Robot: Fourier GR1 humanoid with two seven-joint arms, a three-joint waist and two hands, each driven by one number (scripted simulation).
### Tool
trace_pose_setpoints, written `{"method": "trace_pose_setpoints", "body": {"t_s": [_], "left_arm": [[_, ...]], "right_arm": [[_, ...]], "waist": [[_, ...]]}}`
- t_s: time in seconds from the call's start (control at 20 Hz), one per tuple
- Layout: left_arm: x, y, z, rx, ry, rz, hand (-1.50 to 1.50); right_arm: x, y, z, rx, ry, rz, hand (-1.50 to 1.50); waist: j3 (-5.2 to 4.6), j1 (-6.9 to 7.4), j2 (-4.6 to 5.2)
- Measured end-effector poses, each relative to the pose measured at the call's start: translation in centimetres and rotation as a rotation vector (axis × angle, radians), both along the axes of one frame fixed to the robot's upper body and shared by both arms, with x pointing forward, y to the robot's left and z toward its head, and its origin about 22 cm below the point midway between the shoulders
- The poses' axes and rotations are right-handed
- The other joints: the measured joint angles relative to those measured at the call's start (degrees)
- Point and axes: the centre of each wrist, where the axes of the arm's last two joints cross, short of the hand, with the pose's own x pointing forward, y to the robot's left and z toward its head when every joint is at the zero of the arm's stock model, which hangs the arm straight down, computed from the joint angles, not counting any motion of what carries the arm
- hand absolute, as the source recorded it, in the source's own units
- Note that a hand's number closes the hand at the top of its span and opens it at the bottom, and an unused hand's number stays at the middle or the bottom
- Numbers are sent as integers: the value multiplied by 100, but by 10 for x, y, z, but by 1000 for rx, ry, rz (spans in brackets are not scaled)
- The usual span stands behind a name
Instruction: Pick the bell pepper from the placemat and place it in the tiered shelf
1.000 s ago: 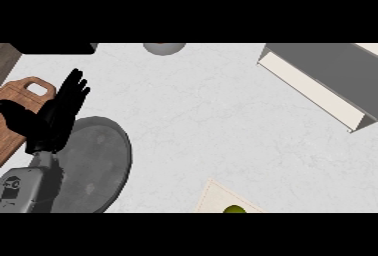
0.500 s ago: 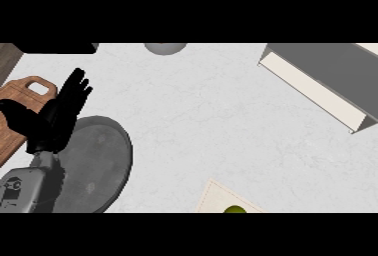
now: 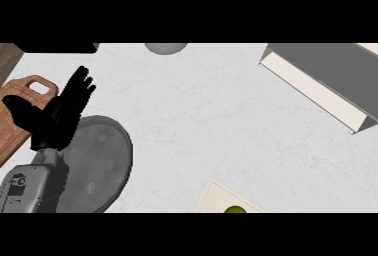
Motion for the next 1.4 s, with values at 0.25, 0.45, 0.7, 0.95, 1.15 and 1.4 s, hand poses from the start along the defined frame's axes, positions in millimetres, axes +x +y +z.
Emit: {"method": "trace_pose_setpoints", "body": {"t_s": [0.25, 0.45, 0.7, 0.95, 1.15, 1.4], "left_arm": [[-4, 8, 3, 3, -5, 3, 0], [-3, 4, -2, 1, -4, -4, 0], [0, 4, 0, -1, -5, -9, 0], [-1, -1, -3, 2, -5, -15, 0], [-3, -1, 0, -4, -12, -18, 0], [2, 0, 1, 1, -14, -15, 0]], "right_arm": [[7, -15, -9, 14, 23, -68, -150], [16, -22, -30, 31, -11, -154, -150], [26, -28, -28, 90, -120, -184, -150], [21, -47, -20, 147, -199, -185, -150], [7, -69, -6, 194, -122, -129, -150], [-26, -104, 12, 261, -23, -94, -150]], "waist": [[-1, 20, 2], [2, 50, 19], [6, 87, 35], [7, 98, 41], [8, 110, 45], [15, 108, 67]]}}
